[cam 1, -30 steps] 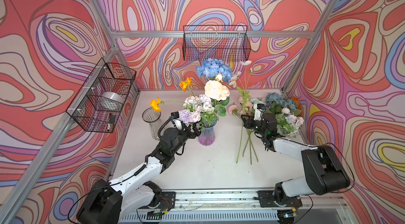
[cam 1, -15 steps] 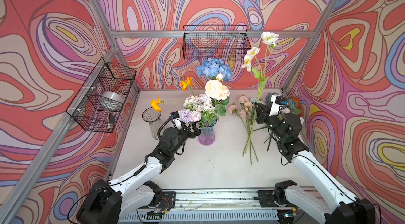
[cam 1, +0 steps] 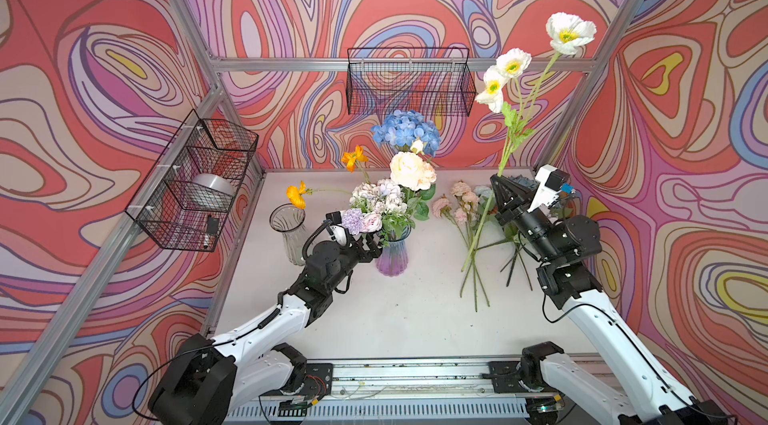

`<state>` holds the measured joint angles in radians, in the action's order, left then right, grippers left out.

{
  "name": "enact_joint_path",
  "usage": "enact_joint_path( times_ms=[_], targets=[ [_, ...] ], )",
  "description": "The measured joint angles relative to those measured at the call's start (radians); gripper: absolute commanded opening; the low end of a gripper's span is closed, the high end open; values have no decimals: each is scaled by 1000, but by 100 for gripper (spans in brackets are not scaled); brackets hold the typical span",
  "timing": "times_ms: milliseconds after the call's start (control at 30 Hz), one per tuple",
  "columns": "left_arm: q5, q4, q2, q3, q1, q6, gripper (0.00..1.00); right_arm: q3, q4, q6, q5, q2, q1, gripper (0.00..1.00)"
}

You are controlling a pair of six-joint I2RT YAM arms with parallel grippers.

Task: Arrange the flowers into the vase
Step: 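Lift the white poppies upright and raise them above the table, then swing the poppies over and lower their stems into the gradient vase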

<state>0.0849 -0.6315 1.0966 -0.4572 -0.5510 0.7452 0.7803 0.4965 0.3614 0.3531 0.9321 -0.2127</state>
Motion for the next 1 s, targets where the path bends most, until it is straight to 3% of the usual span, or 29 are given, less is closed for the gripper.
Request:
enact_joint_path(
  times_ms=[467,1000],
  targets=[
    [4,0,3,-6,0,0,89,99,465,9,16,259,-307,0],
    [15,0,11,-7,0,0,89,136,927,-55,28,504,-335,0]
  ],
)
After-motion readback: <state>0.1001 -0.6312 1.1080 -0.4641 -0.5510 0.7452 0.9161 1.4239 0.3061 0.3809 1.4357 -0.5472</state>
